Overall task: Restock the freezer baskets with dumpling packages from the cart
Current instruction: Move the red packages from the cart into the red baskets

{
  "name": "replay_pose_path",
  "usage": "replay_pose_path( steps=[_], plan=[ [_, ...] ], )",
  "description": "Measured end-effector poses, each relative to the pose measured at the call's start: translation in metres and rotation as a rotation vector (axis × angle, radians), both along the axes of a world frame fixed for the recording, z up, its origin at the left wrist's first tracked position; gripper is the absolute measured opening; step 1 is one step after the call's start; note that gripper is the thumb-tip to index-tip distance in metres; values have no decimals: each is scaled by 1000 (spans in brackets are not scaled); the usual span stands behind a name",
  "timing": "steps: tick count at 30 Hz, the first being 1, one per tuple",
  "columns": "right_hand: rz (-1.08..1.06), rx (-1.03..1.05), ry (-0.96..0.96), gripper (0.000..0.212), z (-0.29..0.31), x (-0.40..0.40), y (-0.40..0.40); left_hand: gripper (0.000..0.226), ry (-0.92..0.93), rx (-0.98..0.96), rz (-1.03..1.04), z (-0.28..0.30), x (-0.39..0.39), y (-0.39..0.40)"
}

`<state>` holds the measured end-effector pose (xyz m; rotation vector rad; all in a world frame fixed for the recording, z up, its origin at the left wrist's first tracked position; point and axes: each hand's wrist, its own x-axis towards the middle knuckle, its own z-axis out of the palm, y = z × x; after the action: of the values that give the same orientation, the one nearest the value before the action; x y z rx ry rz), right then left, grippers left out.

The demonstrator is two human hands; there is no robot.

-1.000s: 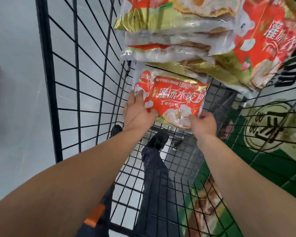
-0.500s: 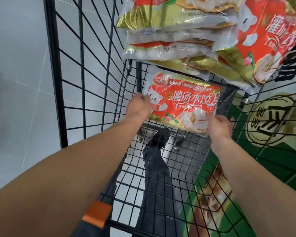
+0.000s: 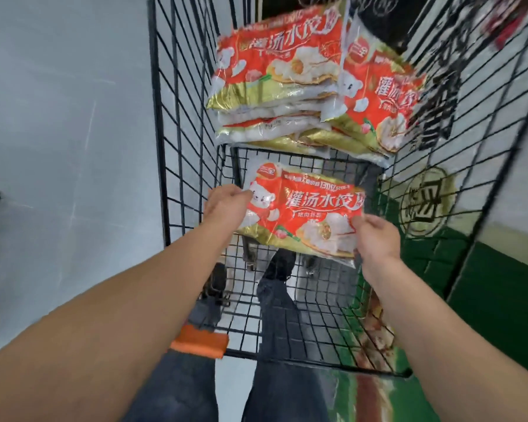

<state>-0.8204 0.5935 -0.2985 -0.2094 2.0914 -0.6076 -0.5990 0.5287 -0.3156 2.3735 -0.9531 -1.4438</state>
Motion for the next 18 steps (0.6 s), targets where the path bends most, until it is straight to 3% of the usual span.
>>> replay_pose_path(
  steps=[9, 15, 18],
  plan=[
    [-158, -209, 103, 18, 146, 29, 65, 13, 380, -75, 22, 132, 25, 12],
    [-412, -347, 207, 22, 233, 41, 144, 14, 500, -155, -318, 221, 23, 38],
    [-499, -395, 234, 22, 257, 41, 182, 18, 470, -205, -484, 250, 4, 55]
  ],
)
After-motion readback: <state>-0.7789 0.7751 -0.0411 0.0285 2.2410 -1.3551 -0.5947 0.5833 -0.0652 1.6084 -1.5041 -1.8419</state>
